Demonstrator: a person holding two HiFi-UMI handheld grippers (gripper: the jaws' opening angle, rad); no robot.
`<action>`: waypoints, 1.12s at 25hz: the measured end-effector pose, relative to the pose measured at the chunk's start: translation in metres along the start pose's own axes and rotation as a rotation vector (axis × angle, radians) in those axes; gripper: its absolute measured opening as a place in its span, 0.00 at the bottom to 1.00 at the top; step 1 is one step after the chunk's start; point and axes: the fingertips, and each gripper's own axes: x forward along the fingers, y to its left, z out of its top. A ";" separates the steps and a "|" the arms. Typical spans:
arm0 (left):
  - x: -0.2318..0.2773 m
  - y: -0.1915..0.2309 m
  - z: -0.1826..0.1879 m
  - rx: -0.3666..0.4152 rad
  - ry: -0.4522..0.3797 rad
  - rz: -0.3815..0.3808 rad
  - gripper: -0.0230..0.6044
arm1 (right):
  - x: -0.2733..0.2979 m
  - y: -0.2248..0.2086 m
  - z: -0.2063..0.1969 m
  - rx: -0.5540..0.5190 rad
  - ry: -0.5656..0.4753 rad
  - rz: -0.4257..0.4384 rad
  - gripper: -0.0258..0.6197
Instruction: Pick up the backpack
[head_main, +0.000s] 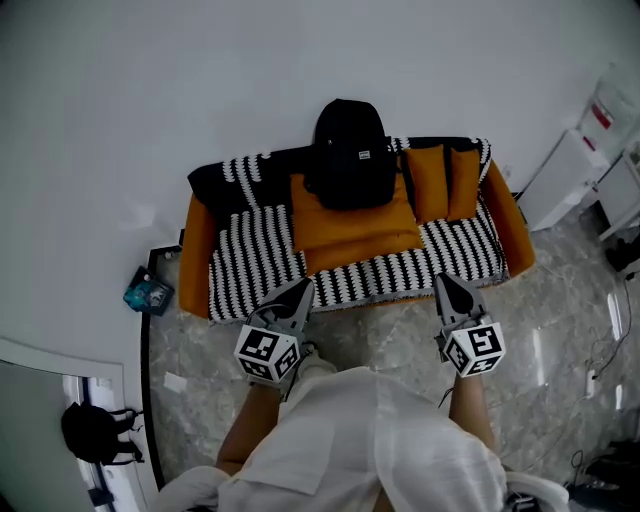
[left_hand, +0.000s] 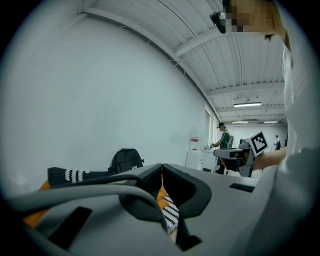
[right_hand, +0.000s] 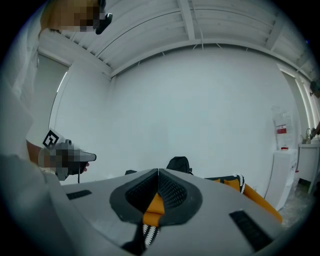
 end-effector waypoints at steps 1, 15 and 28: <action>0.001 0.000 -0.001 0.001 0.003 0.000 0.08 | 0.000 -0.001 -0.002 -0.003 0.005 0.002 0.07; -0.003 0.010 -0.001 -0.009 0.014 0.021 0.08 | -0.018 -0.015 -0.018 -0.013 0.051 -0.023 0.07; -0.015 0.017 -0.007 -0.039 -0.002 0.050 0.08 | -0.033 -0.024 -0.012 -0.044 0.057 -0.055 0.07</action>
